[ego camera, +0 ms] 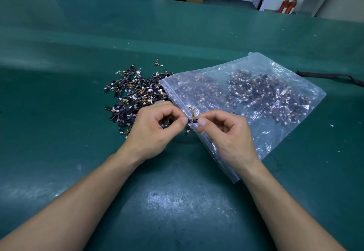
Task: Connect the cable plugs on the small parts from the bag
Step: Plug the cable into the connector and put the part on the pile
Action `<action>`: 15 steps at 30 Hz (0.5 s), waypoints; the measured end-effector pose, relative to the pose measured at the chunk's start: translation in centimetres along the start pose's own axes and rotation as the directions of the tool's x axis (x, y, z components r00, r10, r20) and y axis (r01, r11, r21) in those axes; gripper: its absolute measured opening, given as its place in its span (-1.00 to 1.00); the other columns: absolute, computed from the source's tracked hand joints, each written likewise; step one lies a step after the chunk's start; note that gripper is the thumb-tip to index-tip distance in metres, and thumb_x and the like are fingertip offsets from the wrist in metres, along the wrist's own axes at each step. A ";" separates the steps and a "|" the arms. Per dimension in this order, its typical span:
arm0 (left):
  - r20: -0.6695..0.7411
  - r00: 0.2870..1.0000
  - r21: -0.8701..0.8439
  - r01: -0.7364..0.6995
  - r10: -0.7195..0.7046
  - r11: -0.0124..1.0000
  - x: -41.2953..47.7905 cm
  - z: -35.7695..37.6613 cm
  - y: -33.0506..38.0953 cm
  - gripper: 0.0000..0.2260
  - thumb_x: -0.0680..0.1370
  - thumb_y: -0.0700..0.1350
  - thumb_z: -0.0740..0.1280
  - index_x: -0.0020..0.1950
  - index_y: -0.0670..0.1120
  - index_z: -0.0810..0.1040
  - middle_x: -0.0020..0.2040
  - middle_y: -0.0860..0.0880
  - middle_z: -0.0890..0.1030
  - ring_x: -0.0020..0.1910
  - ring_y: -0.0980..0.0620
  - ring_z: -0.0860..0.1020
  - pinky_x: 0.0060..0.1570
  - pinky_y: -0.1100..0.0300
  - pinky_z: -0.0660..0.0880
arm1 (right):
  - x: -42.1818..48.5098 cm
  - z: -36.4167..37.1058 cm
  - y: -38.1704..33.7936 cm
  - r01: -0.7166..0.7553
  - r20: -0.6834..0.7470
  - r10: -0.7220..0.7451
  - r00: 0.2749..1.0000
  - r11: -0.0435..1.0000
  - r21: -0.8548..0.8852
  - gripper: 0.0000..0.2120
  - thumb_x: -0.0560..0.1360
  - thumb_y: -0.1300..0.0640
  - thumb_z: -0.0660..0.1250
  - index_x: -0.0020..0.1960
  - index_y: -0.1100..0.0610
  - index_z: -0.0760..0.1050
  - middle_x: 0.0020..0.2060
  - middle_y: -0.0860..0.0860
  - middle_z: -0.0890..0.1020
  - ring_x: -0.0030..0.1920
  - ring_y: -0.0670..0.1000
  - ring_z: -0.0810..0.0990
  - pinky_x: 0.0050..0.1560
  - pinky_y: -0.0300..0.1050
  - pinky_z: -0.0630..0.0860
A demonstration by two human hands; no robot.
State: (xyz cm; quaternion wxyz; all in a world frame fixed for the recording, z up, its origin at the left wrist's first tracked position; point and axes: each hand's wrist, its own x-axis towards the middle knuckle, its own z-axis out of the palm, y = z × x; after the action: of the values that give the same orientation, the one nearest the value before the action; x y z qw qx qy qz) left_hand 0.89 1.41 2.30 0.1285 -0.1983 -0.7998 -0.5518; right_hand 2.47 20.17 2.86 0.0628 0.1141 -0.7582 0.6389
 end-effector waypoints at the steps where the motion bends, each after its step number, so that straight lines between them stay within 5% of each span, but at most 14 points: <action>1: 0.001 1.000 -0.001 0.003 -0.003 1.000 0.0 0.0 0.0 -0.89 0.50 -0.18 0.39 -0.23 -0.06 0.61 -0.25 -0.04 0.62 -0.23 -0.05 0.54 -0.18 0.17 0.43 | 0.0 0.0 0.0 -0.004 0.006 0.004 1.000 1.000 0.003 -0.90 0.50 0.10 0.41 -0.18 0.03 0.67 -0.34 -0.02 0.69 -0.38 0.02 0.50 -0.33 -0.11 0.42; 8: 0.017 1.000 -0.030 0.013 -0.013 0.999 -0.1 -0.2 -0.2 -0.80 0.51 0.02 0.33 -0.15 -0.07 0.66 -0.21 -0.05 0.62 -0.20 -0.07 0.55 -0.18 0.15 0.44 | 0.3 0.0 0.2 0.003 0.008 -0.003 1.000 0.999 -0.037 -0.78 0.56 0.27 0.42 -0.22 0.05 0.64 -0.43 -0.13 0.63 -0.47 -0.21 0.39 -0.39 -0.40 0.31; 15: 0.013 1.000 0.002 -0.001 0.001 1.000 0.0 0.0 -0.1 -0.89 0.50 -0.17 0.40 -0.22 -0.01 0.61 -0.24 -0.05 0.61 -0.22 -0.09 0.54 -0.18 0.07 0.45 | 0.2 0.0 0.2 -0.010 0.006 0.011 1.000 0.999 -0.036 -0.86 0.54 0.18 0.43 -0.19 0.07 0.66 -0.39 -0.09 0.65 -0.42 -0.14 0.42 -0.36 -0.33 0.35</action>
State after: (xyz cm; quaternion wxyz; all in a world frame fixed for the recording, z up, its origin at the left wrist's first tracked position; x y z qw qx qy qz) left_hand 0.83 1.38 2.24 0.1236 -0.2022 -0.8010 -0.5497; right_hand 2.25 20.22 2.77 0.0591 0.1111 -0.7704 0.6251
